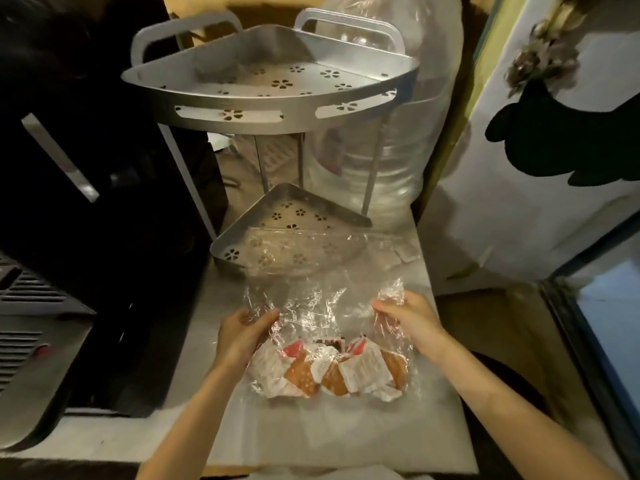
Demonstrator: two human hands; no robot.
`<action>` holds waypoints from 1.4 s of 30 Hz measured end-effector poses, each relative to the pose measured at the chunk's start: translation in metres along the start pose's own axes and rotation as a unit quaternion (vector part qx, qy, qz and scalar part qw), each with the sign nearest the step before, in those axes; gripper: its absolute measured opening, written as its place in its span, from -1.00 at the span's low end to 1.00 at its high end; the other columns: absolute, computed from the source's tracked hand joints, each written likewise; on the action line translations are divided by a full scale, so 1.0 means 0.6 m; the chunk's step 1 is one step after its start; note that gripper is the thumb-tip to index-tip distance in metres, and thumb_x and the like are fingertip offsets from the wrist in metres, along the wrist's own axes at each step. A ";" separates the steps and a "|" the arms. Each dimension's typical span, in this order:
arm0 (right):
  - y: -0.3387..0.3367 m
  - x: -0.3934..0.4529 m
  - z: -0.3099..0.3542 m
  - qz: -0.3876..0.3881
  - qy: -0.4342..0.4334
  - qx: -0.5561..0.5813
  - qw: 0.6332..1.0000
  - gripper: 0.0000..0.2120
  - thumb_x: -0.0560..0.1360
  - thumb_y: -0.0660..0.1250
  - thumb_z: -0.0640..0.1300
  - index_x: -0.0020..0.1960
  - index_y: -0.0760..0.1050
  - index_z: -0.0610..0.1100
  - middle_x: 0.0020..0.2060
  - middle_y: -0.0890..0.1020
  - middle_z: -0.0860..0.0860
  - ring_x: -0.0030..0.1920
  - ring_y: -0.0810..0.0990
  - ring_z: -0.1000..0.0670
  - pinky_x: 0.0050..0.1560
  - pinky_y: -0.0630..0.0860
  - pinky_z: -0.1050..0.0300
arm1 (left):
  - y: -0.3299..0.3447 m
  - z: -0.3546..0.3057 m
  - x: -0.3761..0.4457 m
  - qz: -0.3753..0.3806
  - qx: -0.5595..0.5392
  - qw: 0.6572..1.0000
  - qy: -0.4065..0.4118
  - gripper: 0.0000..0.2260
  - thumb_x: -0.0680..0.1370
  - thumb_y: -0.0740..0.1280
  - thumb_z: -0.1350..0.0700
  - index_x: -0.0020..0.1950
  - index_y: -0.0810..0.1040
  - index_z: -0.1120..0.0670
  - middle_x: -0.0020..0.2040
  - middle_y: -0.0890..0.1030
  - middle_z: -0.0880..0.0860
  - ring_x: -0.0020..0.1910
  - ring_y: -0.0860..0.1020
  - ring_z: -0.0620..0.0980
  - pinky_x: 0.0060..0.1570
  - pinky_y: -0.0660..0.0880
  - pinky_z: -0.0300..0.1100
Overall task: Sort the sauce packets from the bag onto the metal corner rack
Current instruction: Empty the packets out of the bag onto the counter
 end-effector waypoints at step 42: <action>0.118 0.105 0.293 0.223 -0.173 -0.571 0.771 -0.61 0.35 0.46 -0.06 0.13 0.52 -0.12 -0.08 0.47 0.03 -0.06 0.49 0.00 -0.06 0.43 0.17 | 0.001 -0.065 0.063 -0.034 -0.117 0.993 -0.006 -0.89 0.45 0.39 0.25 -0.04 0.55 0.15 -0.10 0.67 0.18 -0.22 0.66 0.10 -0.18 0.59 -0.10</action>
Point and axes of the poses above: each hand's wrist, its own x-axis towards the middle knuckle, its own y-axis out of the palm, z = x × y, the point moved 4 cm from there along x, towards the middle knuckle
